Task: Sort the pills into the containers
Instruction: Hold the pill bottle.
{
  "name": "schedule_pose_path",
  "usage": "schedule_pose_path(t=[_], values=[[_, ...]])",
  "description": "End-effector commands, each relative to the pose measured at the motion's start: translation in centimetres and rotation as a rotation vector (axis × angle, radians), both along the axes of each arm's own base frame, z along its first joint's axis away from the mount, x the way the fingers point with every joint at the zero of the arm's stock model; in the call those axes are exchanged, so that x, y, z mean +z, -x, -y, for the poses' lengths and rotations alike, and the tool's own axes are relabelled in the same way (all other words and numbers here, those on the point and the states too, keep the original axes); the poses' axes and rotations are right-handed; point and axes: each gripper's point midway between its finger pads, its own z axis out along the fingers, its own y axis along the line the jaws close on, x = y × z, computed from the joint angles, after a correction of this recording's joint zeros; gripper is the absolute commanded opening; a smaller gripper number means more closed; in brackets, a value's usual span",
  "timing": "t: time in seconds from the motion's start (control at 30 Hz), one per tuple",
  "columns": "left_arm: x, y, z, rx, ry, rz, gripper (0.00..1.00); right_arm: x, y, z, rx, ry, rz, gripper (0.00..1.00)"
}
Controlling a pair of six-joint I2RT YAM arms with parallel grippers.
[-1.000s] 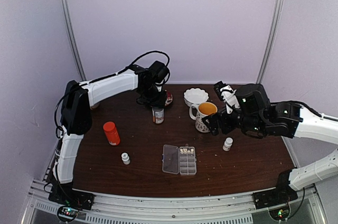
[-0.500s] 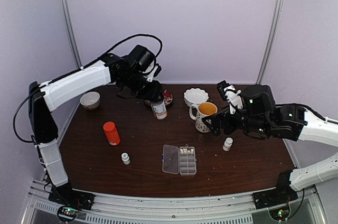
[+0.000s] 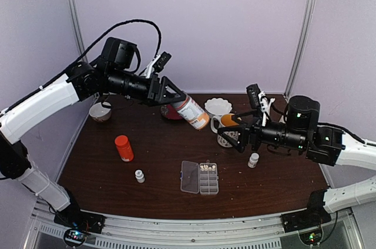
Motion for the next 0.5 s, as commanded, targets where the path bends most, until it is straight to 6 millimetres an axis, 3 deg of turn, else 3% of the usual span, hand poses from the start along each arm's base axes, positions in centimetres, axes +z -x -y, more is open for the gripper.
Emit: schedule_pose_path(t=[0.0,0.23,0.47], values=[[5.3,3.9,1.7,-0.167,0.21,0.004,0.38,3.1,1.5,-1.3,0.097,-0.071,0.118,1.0],[5.8,5.9,1.8,-0.211,0.223,-0.005,0.37,3.6,1.5,-1.6,0.087,0.033,0.27,1.0],[6.5,7.4,2.2,-0.258,0.239,-0.007,0.36,4.2,2.3,-3.3,0.154,0.087,0.325,0.98]])
